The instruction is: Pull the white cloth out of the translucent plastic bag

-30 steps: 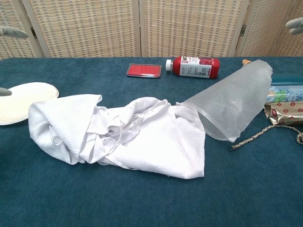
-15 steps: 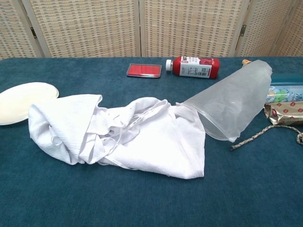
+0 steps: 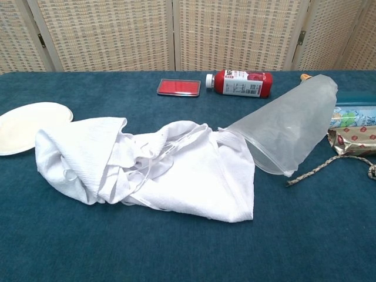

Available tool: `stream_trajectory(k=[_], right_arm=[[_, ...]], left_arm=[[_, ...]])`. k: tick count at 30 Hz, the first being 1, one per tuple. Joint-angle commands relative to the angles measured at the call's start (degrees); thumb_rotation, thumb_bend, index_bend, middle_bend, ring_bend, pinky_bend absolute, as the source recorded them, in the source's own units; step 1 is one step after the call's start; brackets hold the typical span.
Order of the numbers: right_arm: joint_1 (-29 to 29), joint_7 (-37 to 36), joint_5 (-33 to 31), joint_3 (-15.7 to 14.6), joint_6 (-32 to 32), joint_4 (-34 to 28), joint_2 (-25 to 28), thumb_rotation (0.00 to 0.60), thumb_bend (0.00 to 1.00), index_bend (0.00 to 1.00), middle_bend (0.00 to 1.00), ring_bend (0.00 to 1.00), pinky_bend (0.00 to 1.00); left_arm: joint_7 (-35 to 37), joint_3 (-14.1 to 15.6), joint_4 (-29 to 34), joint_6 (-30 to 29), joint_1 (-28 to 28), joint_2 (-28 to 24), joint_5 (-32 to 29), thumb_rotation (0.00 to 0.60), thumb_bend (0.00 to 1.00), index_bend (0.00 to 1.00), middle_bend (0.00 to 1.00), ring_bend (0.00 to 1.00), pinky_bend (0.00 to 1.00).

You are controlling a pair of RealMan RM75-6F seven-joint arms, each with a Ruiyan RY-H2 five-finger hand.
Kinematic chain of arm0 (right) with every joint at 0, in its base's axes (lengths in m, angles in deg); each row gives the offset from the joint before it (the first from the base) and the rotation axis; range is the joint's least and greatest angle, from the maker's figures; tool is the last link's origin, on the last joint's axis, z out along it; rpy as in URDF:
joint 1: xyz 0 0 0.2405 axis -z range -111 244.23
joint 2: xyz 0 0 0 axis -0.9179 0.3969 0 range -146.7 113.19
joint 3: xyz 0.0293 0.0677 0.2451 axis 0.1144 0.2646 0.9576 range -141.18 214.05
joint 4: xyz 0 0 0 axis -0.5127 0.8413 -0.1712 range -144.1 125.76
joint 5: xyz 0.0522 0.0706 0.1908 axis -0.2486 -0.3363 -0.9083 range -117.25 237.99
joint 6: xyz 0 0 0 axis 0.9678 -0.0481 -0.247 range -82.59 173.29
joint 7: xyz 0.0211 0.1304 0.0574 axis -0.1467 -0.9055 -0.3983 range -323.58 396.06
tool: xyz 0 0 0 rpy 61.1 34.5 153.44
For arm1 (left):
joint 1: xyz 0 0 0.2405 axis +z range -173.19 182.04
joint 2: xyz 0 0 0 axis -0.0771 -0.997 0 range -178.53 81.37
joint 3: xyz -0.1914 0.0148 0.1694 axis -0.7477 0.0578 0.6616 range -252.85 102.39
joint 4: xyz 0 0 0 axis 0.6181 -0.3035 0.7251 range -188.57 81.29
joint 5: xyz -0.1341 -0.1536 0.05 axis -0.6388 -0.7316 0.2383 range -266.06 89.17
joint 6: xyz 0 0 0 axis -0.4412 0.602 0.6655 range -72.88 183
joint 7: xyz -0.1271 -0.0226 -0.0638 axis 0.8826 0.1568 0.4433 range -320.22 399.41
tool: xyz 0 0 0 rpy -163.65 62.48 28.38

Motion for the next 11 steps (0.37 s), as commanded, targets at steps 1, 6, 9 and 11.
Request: stream_trajectory(k=[1,6,9,11], right_arm=[[0.93,-0.56,-0.03,-0.54,-0.26,0.03,0.12,0.600,0.05,0.18,0.29,0.24,0.44],[1.97,-1.50,0.21,-0.92,-0.48,0.54,-0.23,0.600,0.05,0.18,0.29,0.24,0.44],[2.18,-1.60,0.48,-0.95,-0.36,0.70,-0.40,0.600,0.06,0.18,0.29,0.24,0.44],[2.18,-1.43,0.59,-1.00,0.01,0.73,-0.56,0.600,0.06,0.18,0.29,0.24,0.44]], left_arm=[[0.68,0.46,-0.73,-0.36,0.90,-0.11,0.21,0.600,0.14,0.24,0.47,0.48,0.67],[0.99,0.57,-1.07,-0.44,1.67,0.37,0.44,0.600,0.14,0.25,0.47,0.48,0.67],[0.42,0.47,-1.15,-0.02,1.53,1.12,0.65,0.600,0.14,0.26,0.47,0.48,0.67],[0.08,0.48,-1.09,0.20,1.49,1.38,0.94,0.600,0.14,0.26,0.47,0.48,0.67]])
